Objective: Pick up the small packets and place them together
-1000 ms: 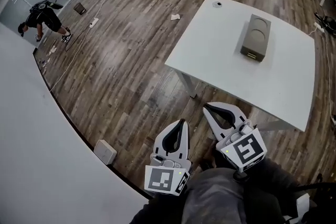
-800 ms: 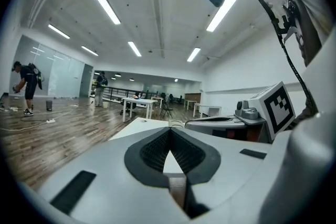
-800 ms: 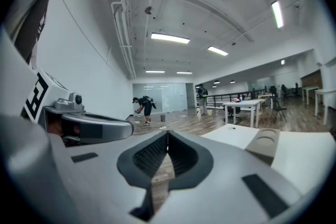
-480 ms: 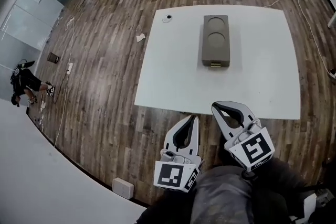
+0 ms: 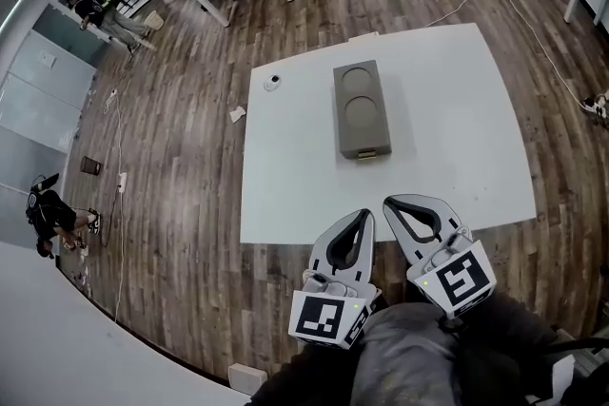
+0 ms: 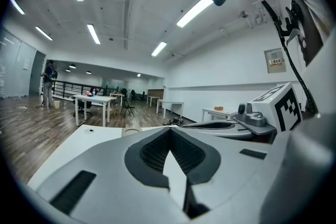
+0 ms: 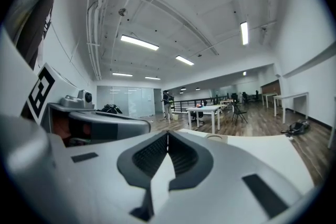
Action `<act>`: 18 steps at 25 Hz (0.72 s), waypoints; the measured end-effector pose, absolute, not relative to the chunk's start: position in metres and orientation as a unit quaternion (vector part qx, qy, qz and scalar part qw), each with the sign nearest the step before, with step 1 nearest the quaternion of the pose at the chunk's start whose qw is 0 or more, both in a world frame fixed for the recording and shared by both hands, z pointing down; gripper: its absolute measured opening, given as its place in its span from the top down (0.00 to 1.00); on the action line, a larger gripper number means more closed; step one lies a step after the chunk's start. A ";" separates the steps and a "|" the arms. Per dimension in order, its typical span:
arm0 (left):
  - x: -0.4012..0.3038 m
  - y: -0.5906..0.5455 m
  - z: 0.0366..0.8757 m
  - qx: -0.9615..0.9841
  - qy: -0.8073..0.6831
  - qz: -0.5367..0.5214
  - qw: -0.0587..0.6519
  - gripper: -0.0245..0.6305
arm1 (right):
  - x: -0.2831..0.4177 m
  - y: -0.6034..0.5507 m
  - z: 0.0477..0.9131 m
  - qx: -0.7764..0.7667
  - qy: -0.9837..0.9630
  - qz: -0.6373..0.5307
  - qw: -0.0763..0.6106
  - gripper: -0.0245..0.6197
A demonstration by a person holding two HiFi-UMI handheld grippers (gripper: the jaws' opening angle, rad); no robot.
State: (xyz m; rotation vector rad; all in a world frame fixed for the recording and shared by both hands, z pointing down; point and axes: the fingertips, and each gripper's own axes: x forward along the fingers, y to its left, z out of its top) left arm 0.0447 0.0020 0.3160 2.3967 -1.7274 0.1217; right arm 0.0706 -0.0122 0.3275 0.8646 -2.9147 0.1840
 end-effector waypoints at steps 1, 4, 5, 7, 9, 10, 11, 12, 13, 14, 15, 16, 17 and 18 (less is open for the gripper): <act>0.043 -0.002 0.316 0.810 -0.577 0.041 0.091 0.96 | 0.069 -0.016 0.327 0.290 -0.954 0.060 0.048 0.95; 0.036 -0.014 0.314 0.824 -0.558 0.042 0.087 0.96 | 0.064 -0.031 0.325 0.317 -0.945 0.057 0.050 0.95; 0.033 -0.018 0.313 0.829 -0.551 0.042 0.085 0.96 | 0.062 -0.036 0.324 0.325 -0.943 0.056 0.050 0.95; 0.024 -0.027 0.311 0.838 -0.539 0.044 0.079 0.96 | 0.054 -0.044 0.322 0.339 -0.938 0.053 0.049 0.95; 0.013 -0.035 0.309 0.844 -0.528 0.046 0.077 0.96 | 0.044 -0.050 0.321 0.351 -0.934 0.051 0.048 0.95; 0.008 -0.039 0.308 0.848 -0.522 0.047 0.077 0.96 | 0.039 -0.053 0.320 0.358 -0.931 0.052 0.048 0.95; 0.004 -0.042 0.307 0.852 -0.515 0.049 0.077 0.96 | 0.035 -0.056 0.319 0.366 -0.928 0.053 0.048 0.95; 0.000 -0.046 0.306 0.857 -0.508 0.049 0.077 0.96 | 0.032 -0.060 0.319 0.373 -0.925 0.054 0.049 0.95; -0.003 -0.050 0.306 0.860 -0.502 0.048 0.076 0.96 | 0.028 -0.063 0.320 0.379 -0.922 0.056 0.051 0.95; -0.007 -0.053 0.307 0.864 -0.496 0.048 0.078 0.96 | 0.024 -0.066 0.322 0.385 -0.920 0.057 0.054 0.95; -0.011 -0.057 0.309 0.866 -0.490 0.049 0.081 0.96 | 0.020 -0.068 0.324 0.391 -0.917 0.059 0.057 0.95; -0.016 -0.060 0.312 0.869 -0.485 0.052 0.084 0.96 | 0.016 -0.070 0.327 0.397 -0.914 0.060 0.058 0.95; -0.020 -0.063 0.314 0.871 -0.481 0.054 0.087 0.96 | 0.013 -0.073 0.329 0.404 -0.911 0.062 0.059 0.95; -0.024 -0.066 0.315 0.874 -0.475 0.054 0.089 0.96 | 0.010 -0.075 0.330 0.411 -0.907 0.062 0.060 0.95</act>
